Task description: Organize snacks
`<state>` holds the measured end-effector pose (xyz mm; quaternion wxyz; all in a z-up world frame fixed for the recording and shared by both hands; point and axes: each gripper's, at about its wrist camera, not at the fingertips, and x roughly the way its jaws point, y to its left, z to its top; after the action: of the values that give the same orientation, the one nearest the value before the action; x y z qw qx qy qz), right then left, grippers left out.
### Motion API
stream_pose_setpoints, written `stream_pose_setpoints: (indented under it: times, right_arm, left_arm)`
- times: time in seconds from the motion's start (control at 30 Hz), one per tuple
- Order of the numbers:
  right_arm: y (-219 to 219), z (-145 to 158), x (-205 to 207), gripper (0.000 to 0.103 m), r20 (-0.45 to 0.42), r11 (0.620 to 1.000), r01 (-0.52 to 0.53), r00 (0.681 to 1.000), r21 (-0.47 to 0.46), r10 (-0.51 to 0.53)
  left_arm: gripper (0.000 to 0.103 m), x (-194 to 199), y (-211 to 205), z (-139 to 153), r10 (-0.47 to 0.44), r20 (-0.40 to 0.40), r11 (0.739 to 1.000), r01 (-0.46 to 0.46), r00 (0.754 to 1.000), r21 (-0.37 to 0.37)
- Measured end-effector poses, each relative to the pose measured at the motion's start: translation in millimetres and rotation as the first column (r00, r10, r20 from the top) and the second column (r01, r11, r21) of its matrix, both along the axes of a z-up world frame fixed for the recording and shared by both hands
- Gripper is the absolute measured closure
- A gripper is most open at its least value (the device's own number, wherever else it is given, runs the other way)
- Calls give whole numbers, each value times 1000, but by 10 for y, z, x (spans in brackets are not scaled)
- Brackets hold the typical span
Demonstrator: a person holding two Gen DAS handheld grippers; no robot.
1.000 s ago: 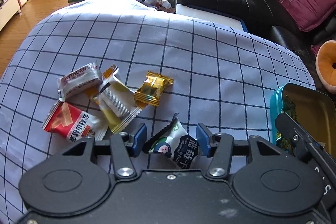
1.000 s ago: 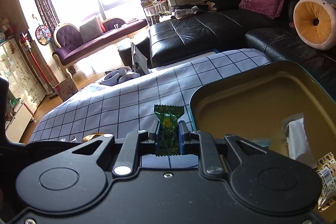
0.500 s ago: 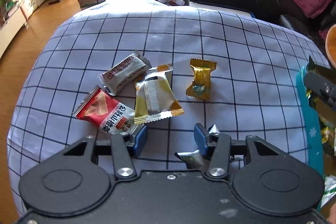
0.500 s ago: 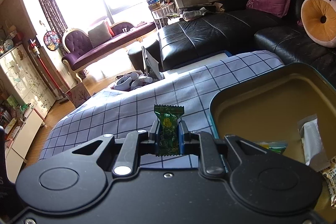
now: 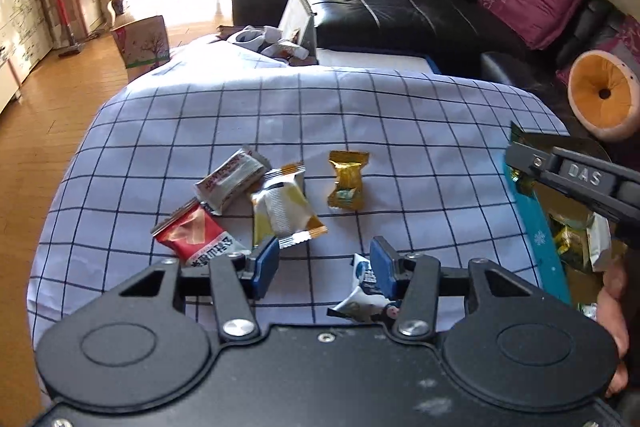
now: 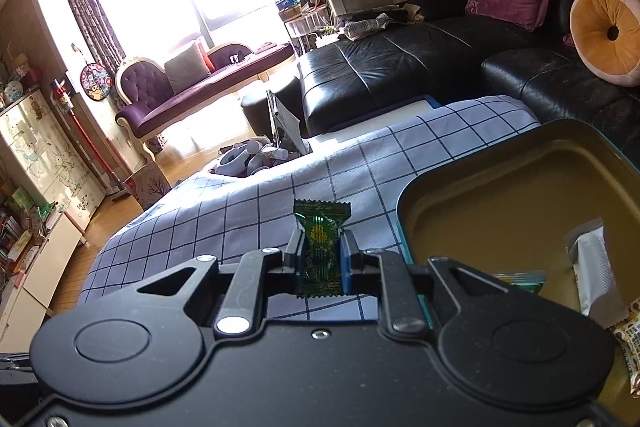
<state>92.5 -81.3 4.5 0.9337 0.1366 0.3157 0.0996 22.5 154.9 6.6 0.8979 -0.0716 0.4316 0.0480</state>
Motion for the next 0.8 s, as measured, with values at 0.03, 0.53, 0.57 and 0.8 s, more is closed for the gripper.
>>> stream_pose_setpoints:
  times: [0.03, 0.53, 0.57, 0.8]
  right_arm:
    - [-7, 3, 9, 77, 0, 1000, 0, 1000, 0, 0]
    - [-14, 4, 25, 77, -5, 1000, 5, 1000, 1, -5]
    - [-12, 3, 25, 77, -5, 1000, 5, 1000, 1, -5]
    - [-48, 13, 28, 77, -2, 1000, 17, 1000, 20, -17]
  left_arm:
    - [51, 4, -70, -20, -37, -1, 999, 37, 999, 14]
    - [48, 239, -345, -469, -112, -101, 991, 119, 989, 63]
    - [48, 256, -341, -480, -106, -104, 992, 112, 989, 59]
    - [58, 323, -348, -502, -64, -105, 997, 68, 992, 29]
